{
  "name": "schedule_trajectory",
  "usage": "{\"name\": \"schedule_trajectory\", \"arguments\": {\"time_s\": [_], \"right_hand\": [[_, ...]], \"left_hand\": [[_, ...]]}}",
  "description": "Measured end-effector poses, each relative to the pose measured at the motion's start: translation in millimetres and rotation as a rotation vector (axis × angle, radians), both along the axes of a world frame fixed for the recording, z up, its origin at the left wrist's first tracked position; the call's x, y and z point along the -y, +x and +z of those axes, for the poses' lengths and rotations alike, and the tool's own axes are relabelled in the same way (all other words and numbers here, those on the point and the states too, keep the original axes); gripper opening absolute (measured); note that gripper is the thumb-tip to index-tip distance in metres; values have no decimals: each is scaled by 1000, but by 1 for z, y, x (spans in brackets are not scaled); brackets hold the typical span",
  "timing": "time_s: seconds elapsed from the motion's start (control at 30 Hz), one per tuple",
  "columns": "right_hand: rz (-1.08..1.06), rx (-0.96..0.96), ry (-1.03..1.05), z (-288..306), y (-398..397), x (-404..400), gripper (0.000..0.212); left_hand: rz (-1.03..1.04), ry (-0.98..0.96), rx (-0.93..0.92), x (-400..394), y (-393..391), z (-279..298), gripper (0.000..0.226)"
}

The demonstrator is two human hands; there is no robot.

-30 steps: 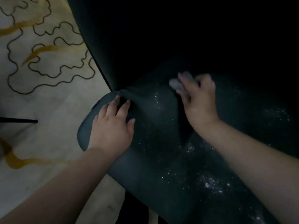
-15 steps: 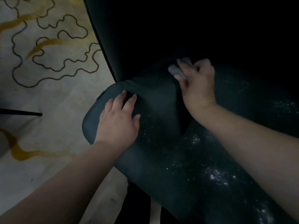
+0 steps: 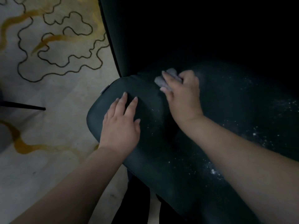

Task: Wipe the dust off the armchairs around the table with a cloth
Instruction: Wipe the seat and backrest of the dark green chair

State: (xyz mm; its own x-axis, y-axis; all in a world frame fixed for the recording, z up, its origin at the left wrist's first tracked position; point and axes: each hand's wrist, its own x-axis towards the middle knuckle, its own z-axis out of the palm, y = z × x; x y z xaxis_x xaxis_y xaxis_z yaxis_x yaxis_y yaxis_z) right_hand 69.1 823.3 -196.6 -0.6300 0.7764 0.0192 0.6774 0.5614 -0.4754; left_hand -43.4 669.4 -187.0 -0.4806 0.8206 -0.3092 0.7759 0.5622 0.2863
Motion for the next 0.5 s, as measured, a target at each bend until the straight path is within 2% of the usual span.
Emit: {"name": "schedule_trajectory", "arguments": {"time_s": [0.13,0.23,0.3,0.37,0.4,0.47,0.5], "right_hand": [[147,-32,-16,-2,23,52,42],[156,-27,55,2,58,54,40],[65,-62,93,-2,52,36,31],[-132,-43,199,-7,28,18,15],[-180,-11,224,-6,15,20,18],[-110,-40,139,-6,-2,38,13],[-27,-83,46,-8,0,57,23]], "left_hand": [[-24,-5,9,8,0,1,67],[-57,-24,-16,18,-4,1,68],[-51,-24,-19,22,-4,2,68],[-36,-19,-11,24,-3,2,67],[-27,-17,-6,24,-3,1,67],[-14,-15,5,25,-1,1,67],[-13,-12,9,25,0,1,67]]}}
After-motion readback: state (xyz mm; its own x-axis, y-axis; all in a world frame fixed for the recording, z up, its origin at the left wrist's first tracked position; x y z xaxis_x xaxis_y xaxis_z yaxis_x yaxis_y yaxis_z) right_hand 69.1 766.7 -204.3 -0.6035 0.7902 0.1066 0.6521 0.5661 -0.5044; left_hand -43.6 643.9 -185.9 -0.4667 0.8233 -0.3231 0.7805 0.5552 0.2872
